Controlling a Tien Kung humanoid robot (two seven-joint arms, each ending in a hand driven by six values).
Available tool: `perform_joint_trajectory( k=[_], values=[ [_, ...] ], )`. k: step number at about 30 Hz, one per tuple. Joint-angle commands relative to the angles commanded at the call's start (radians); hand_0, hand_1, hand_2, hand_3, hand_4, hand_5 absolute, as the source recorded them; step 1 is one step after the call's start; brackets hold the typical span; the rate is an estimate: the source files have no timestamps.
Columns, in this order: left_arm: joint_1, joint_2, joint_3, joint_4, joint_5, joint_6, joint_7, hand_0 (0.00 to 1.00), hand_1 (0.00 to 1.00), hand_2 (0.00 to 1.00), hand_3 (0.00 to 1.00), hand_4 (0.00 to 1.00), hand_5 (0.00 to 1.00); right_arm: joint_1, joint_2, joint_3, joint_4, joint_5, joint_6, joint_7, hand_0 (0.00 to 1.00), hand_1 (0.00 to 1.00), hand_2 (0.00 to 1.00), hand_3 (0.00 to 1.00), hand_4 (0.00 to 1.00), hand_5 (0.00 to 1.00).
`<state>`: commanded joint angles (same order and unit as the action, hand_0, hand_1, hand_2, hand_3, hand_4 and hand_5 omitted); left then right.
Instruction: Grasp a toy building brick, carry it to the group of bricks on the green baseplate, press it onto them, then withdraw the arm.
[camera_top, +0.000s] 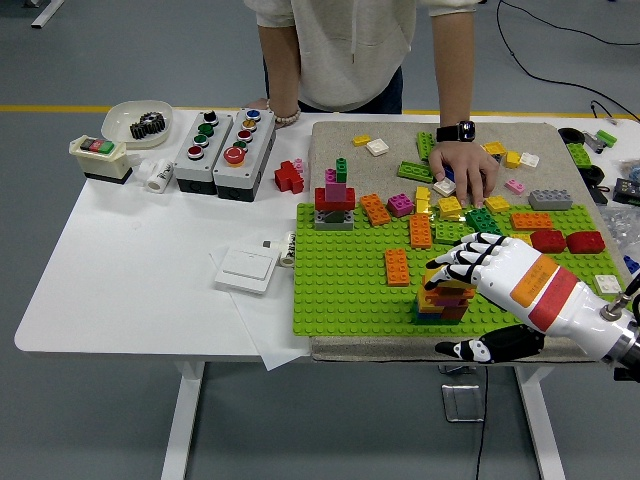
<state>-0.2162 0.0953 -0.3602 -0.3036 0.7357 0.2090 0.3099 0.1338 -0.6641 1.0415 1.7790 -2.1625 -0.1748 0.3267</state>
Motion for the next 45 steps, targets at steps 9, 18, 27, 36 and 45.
perform_joint_trajectory(
  k=[9,18,27,36,45],
  values=[
    [0.000,0.000,-0.001,-0.001,0.002,-0.001,0.001,0.759,0.760,0.736,0.585,0.645,0.662,0.003,0.002,0.004,0.000,-0.005,0.004,-0.004,0.759,0.680,0.711,0.604,0.911,0.617],
    [-0.002,0.001,-0.001,-0.001,0.005,-0.001,0.001,0.757,0.760,0.736,0.585,0.645,0.661,0.003,0.004,0.008,0.000,-0.010,0.007,-0.005,0.757,0.678,0.710,0.600,0.910,0.612],
    [-0.003,0.001,-0.001,-0.002,0.005,-0.001,0.002,0.757,0.760,0.736,0.585,0.644,0.661,0.004,0.006,0.005,-0.011,-0.011,0.009,-0.006,0.757,0.674,0.707,0.599,0.908,0.608],
    [-0.003,0.001,-0.001,-0.002,0.006,-0.001,0.002,0.758,0.762,0.735,0.585,0.644,0.661,0.003,0.009,0.007,-0.038,-0.014,0.009,-0.005,0.754,0.667,0.707,0.598,0.905,0.605],
    [-0.002,0.000,-0.003,-0.002,0.009,-0.002,0.004,0.757,0.762,0.737,0.585,0.645,0.661,0.001,0.009,0.011,-0.039,-0.015,0.007,-0.003,0.752,0.667,0.704,0.597,0.906,0.605]
  ],
)
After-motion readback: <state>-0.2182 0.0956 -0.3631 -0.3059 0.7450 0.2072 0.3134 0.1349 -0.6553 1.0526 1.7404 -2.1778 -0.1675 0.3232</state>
